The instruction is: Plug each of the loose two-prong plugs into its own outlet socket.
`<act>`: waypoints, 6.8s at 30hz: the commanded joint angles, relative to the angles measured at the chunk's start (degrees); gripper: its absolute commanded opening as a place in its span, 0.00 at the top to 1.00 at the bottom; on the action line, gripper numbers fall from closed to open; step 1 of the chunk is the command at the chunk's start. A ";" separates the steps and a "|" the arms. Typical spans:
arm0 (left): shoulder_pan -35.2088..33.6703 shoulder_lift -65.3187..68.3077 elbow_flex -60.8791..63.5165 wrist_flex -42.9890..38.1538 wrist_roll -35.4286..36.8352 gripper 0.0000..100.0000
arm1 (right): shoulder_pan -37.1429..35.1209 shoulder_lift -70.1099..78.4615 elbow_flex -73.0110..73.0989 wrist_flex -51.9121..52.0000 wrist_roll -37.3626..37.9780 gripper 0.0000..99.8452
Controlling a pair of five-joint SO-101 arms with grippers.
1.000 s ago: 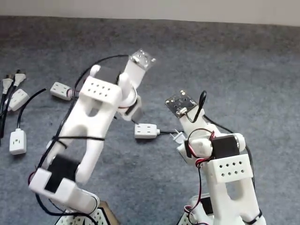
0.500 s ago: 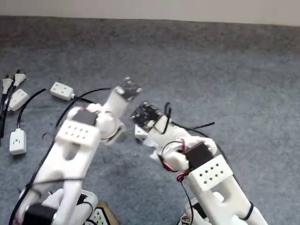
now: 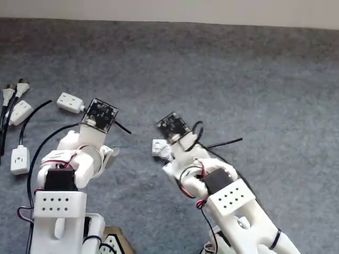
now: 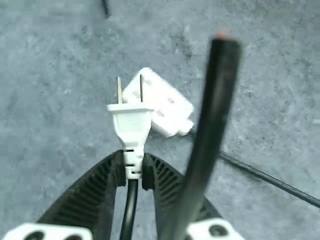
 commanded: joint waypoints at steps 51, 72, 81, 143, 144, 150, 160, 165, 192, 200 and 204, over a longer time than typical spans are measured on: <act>18.33 16.57 -24.48 4.75 12.75 0.74 | -5.41 -18.51 11.03 -3.56 -2.46 0.99; 20.53 16.66 -10.33 -3.25 13.89 0.74 | -5.85 -17.71 3.03 1.01 -4.22 0.99; 20.53 16.57 -20.00 2.99 14.86 0.74 | -5.67 -17.45 8.13 0.40 -2.46 0.99; 15.16 16.57 -8.48 -8.70 15.82 0.74 | -5.23 -2.68 -7.78 14.20 4.57 0.99; 14.46 16.57 -8.48 -8.70 15.91 0.74 | -5.58 -1.27 -7.78 14.81 5.71 0.99; 14.02 16.66 -8.13 -8.79 16.09 0.74 | -5.85 4.88 -15.08 20.09 7.03 0.99; 17.19 16.75 -8.04 -8.88 18.02 0.74 | -12.26 4.97 -29.49 29.76 2.11 0.99; 17.54 16.75 -8.04 -8.62 18.73 0.74 | -12.79 4.88 -29.14 26.07 -0.26 0.99; -3.03 16.66 -12.44 -6.59 21.71 0.76 | -5.49 13.41 -13.93 17.89 5.45 0.81; -10.86 16.66 -9.36 -8.70 21.63 0.76 | -4.00 17.36 -13.93 18.15 -2.90 0.92; -10.95 16.66 -8.92 -9.93 21.63 0.76 | 0.04 17.71 -13.32 15.60 -6.42 0.98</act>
